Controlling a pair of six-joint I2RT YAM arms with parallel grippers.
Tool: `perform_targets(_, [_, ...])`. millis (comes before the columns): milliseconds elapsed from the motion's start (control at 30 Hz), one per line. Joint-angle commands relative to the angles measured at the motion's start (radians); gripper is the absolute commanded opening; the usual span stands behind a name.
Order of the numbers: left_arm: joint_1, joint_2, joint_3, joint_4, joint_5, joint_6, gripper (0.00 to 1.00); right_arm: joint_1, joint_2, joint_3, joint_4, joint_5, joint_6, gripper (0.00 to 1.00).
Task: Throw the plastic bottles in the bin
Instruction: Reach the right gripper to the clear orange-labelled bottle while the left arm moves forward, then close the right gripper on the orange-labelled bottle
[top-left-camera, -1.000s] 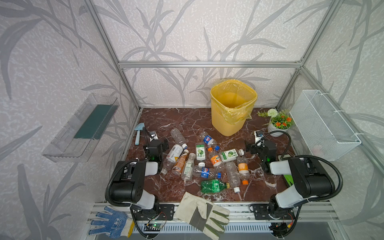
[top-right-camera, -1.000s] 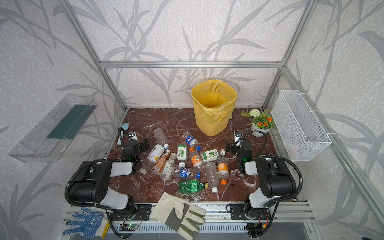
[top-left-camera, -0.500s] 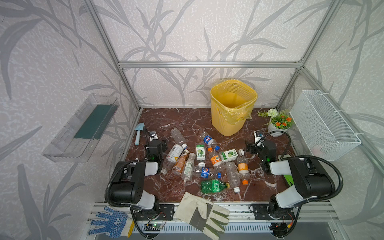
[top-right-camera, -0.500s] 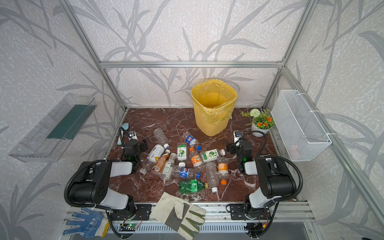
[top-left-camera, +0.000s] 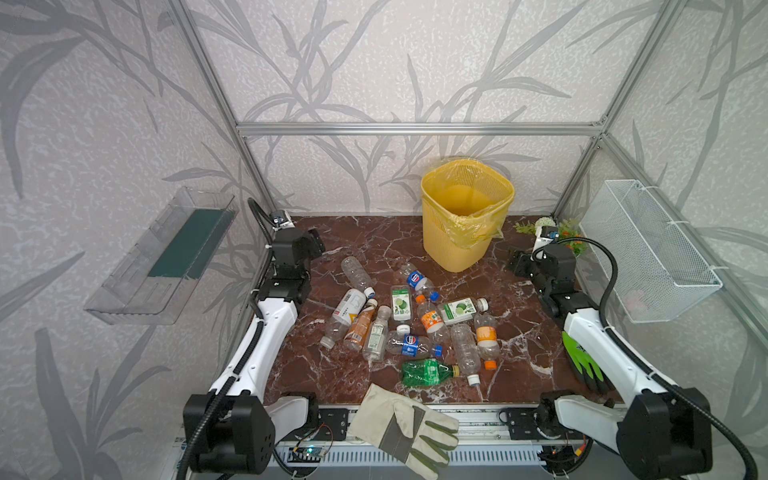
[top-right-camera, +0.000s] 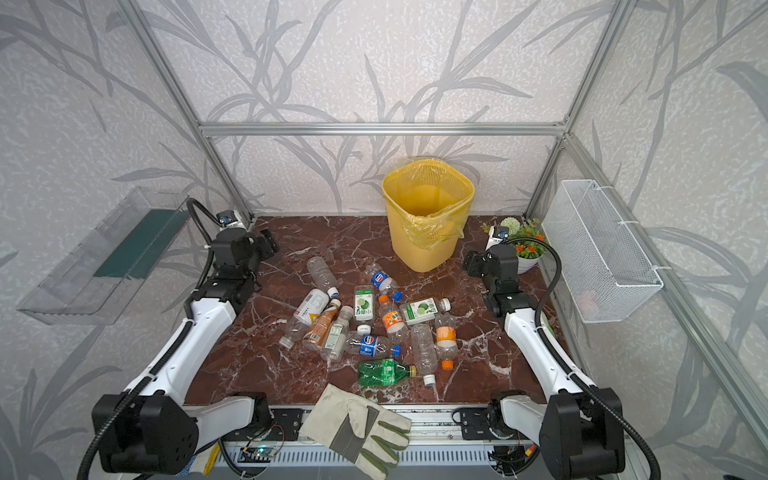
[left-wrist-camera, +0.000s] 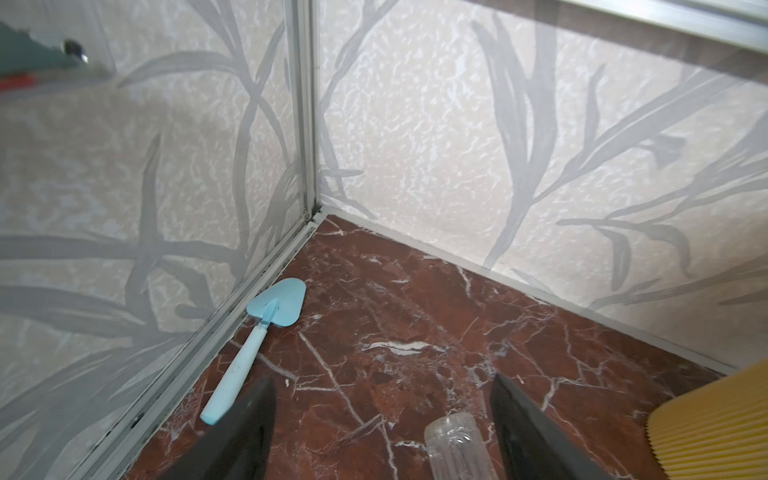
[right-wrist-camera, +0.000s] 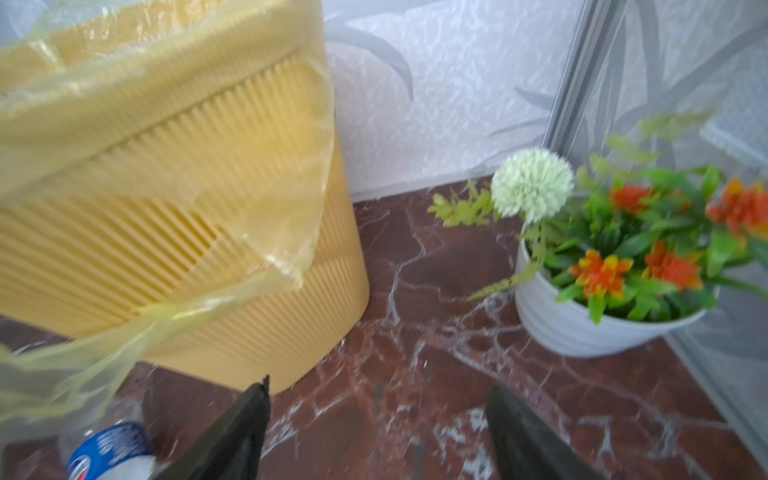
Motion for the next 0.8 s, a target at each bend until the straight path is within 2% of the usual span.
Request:
perform_targets(0, [-0.005, -0.020, 0.072, -0.336, 0.156, -0.012, 0.81, 0.088, -0.065, 0.021, -0.373, 0.053, 0.102, 0.82])
perform_targets(100, [-0.005, -0.035, 0.068, -0.392, 0.210, 0.038, 0.81, 0.156, -0.099, 0.024, -0.513, 0.011, 0.153, 0.82])
perform_targets(200, [-0.006, -0.061, 0.004, -0.363, 0.286, 0.045, 0.81, 0.223, -0.106, 0.012, -0.629, -0.049, 0.219, 0.82])
perform_targets(333, [-0.008, -0.079, -0.067, -0.296, 0.371, 0.037, 0.81, 0.310, -0.102, -0.024, -0.707, -0.008, 0.268, 0.82])
perform_targets(533, [-0.008, -0.066, -0.034, -0.345, 0.394, 0.066, 0.82, 0.333, -0.051, -0.064, -0.698, -0.085, 0.290, 0.82])
perform_targets(767, [-0.008, -0.058, -0.035, -0.347, 0.408, 0.061, 0.82, 0.366, 0.035, -0.101, -0.637, -0.115, 0.307, 0.82])
